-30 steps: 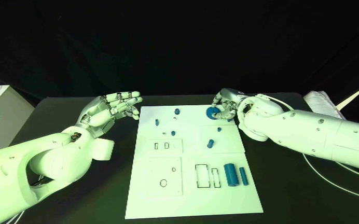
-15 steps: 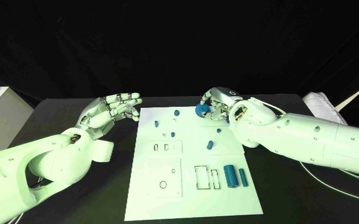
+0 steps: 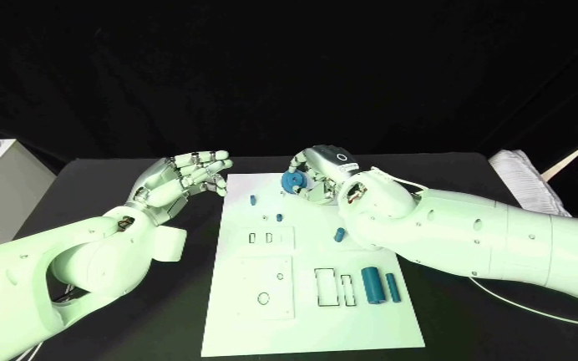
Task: Assemble the parts on the task board
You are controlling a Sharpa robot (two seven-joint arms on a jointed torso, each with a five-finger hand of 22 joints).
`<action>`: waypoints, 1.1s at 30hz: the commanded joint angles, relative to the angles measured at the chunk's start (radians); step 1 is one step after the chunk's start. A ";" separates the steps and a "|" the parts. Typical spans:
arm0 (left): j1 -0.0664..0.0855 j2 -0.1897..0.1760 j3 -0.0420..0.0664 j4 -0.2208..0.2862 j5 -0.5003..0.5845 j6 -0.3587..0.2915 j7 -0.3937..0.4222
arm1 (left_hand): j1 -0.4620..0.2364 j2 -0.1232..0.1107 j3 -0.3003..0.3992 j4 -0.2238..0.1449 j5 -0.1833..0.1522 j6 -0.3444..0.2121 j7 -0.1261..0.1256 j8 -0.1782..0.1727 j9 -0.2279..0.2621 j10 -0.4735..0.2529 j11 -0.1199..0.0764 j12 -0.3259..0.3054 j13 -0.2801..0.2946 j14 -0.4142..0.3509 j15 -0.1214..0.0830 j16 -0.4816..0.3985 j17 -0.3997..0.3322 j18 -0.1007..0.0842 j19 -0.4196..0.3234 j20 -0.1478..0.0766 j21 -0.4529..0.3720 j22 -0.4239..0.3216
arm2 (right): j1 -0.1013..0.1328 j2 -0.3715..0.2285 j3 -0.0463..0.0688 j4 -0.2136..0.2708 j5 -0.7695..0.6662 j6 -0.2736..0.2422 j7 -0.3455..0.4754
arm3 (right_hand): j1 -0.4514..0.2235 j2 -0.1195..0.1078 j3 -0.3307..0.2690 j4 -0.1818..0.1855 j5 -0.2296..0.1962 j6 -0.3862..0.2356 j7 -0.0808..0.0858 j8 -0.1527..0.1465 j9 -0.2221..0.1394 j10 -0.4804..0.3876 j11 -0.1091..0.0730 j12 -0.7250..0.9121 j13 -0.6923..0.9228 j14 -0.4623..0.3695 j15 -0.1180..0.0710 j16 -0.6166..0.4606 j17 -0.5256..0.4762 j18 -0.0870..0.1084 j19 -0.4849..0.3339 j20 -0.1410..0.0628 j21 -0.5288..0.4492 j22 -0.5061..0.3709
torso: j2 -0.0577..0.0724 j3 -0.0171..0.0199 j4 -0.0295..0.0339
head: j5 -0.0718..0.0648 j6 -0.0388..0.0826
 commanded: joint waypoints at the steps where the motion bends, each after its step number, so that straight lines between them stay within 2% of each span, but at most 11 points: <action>1: 0.001 0.003 0.001 0.001 -0.001 0.015 0.003 | -0.004 0.008 0.005 0.002 -0.001 -0.006 0.027 -0.006 -0.001 -0.008 0.002 -0.005 0.000 -0.006 0.003 0.004 0.000 0.014 -0.008 0.001 0.006 0.001 | -0.005 0.017 -0.001 -0.012 -0.052 -0.017 -0.009 | -0.007 0.008 0.009 -0.002 -0.008 0.017 -0.014 0.017 0.008 0.061 -0.009 0.002 0.215 0.104 -0.006 0.004 0.263 -0.007 0.105 -0.006 0.005 0.263 | 0.002 0.0004 0.0016 | 0.000 -0.001; 5: 0.001 0.006 0.001 0.001 -0.001 0.015 0.002 | -0.004 0.008 0.005 0.002 -0.001 -0.006 0.027 -0.006 -0.001 -0.008 0.002 -0.005 0.000 -0.006 0.003 0.004 0.000 0.014 -0.008 0.001 0.006 0.001 | -0.013 0.043 -0.002 -0.032 -0.053 -0.007 -0.010 | -0.008 0.008 0.011 -0.003 -0.012 0.017 -0.014 0.016 0.008 0.060 -0.009 0.001 0.214 0.104 -0.006 0.004 0.263 -0.007 0.105 -0.006 0.005 0.263 | 0.002 -0.0003 0.0014 | 0.002 -0.003; 10: 0.001 0.008 0.001 0.001 -0.001 0.015 0.002 | -0.004 0.008 0.005 0.002 -0.001 -0.006 0.027 -0.006 -0.001 -0.008 0.002 -0.005 0.000 -0.006 0.003 0.004 0.000 0.014 -0.008 0.001 0.006 0.001 | -0.021 0.068 -0.004 -0.056 -0.053 0.015 -0.015 | -0.012 0.006 0.014 -0.005 -0.020 0.016 -0.014 0.016 0.008 0.060 -0.009 0.001 0.214 0.104 -0.005 0.004 0.263 -0.007 0.105 -0.006 0.005 0.263 | 0.002 0.0013 0.0010 | 0.004 -0.007; 13: 0.001 0.010 0.001 0.000 -0.001 0.016 0.002 | -0.005 0.008 0.005 0.002 -0.002 -0.006 0.027 -0.005 -0.001 -0.008 0.001 -0.005 0.001 -0.007 0.003 0.004 0.000 0.014 -0.010 0.001 0.008 0.001 | -0.024 0.078 -0.006 -0.068 -0.053 0.035 -0.024 | -0.016 0.006 0.016 -0.006 -0.026 0.015 -0.013 0.016 0.007 0.060 -0.008 0.001 0.214 0.104 -0.005 0.004 0.263 -0.007 0.105 -0.006 0.005 0.263 | 0.002 0.0014 0.0028 | 0.004 -0.007; 19: 0.002 0.013 0.001 -0.001 -0.001 0.017 0.002 | -0.005 0.009 0.006 0.002 -0.002 -0.006 0.026 -0.005 -0.001 -0.007 0.001 -0.004 0.001 -0.007 0.003 0.005 0.000 0.014 -0.010 0.001 0.008 0.002 | -0.029 0.097 -0.010 -0.090 -0.050 0.061 -0.027 | -0.020 0.006 0.018 -0.007 -0.032 0.015 -0.013 0.016 0.008 0.059 -0.008 0.000 0.213 0.104 -0.005 0.004 0.263 -0.007 0.105 -0.006 0.005 0.263 | 0.002 0.0002 0.0022 | 0.004 -0.011; 23: 0.002 0.014 0.001 -0.001 -0.001 0.017 0.002 | -0.005 0.009 0.006 0.002 -0.002 -0.006 0.026 -0.005 -0.001 -0.007 0.001 -0.004 0.001 -0.007 0.003 0.005 0.000 0.014 -0.010 0.001 0.008 0.002 | -0.031 0.106 -0.011 -0.099 -0.049 0.065 -0.027 | -0.020 0.007 0.020 -0.008 -0.035 0.014 -0.013 0.016 0.008 0.058 -0.008 -0.001 0.212 0.104 -0.005 0.004 0.263 -0.007 0.105 -0.006 0.005 0.263 | 0.003 0.0012 0.0025 | 0.005 -0.011; 33: 0.002 0.014 0.001 -0.001 -0.001 0.018 0.001 | -0.005 0.009 0.006 0.002 -0.002 -0.006 0.026 -0.005 -0.001 -0.007 0.001 -0.004 0.001 -0.007 0.003 0.005 0.000 0.014 -0.010 0.001 0.008 0.002 | -0.034 0.127 -0.012 -0.133 -0.058 0.066 -0.039 | -0.020 0.007 0.020 -0.008 -0.035 0.014 -0.013 0.016 0.008 0.058 -0.008 -0.001 0.212 0.104 -0.005 0.004 0.263 -0.007 0.105 -0.006 0.005 0.263 | 0.001 -0.0001 0.0022 | 0.005 -0.012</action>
